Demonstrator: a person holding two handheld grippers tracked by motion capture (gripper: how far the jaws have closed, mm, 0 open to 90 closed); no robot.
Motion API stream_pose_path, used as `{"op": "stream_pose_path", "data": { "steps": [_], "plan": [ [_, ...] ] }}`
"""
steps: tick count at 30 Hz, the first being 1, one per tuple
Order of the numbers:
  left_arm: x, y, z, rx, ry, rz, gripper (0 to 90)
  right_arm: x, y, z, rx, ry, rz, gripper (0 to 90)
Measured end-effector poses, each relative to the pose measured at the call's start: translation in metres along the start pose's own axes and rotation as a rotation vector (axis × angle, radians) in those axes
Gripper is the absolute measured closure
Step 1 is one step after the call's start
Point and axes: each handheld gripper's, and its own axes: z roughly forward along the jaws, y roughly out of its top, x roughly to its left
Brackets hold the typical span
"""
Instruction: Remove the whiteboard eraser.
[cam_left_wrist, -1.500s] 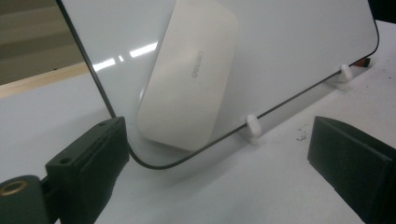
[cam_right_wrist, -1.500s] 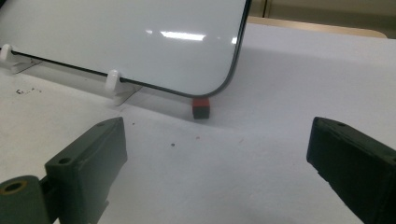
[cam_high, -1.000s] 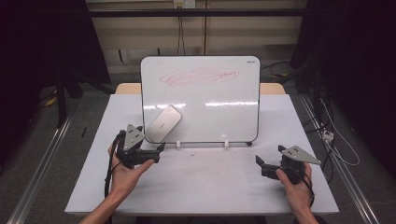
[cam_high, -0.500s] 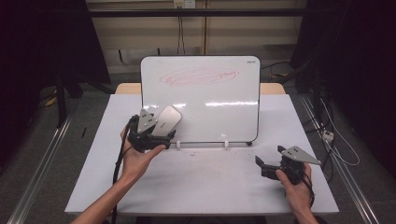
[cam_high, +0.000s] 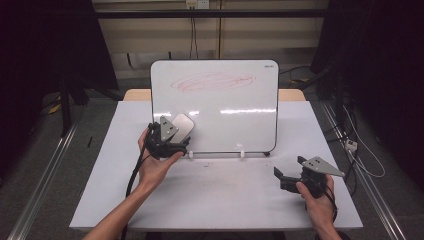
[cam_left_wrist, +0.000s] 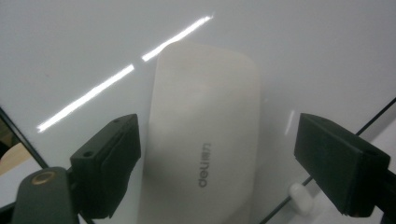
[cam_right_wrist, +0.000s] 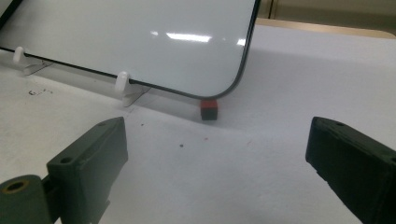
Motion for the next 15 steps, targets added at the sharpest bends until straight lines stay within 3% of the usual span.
{"op": "stream_pose_path", "data": {
  "steps": [3,5,10,11,15],
  "plan": [
    [0.0028,-0.0025,0.0002,0.010,0.016,0.003,16.6,0.0007,0.0001,0.0003,0.002,0.003,-0.003,5.5],
    [0.0034,-0.0032,0.0001,0.019,0.026,0.027,20.4,0.0011,0.0003,0.0005,0.001,0.004,-0.003,5.5],
    [-0.0007,-0.0043,0.0046,0.035,0.031,0.059,18.6,0.0020,0.0004,0.0011,0.004,0.004,-0.006,5.3],
    [-0.0014,-0.0042,0.0046,0.049,0.047,0.081,19.8,0.0022,0.0004,0.0012,0.004,0.003,-0.008,5.3],
    [-0.0047,-0.0027,0.0064,0.040,0.074,0.099,23.4,0.0025,0.0002,0.0012,0.004,0.004,-0.009,5.3]
  ]
}}
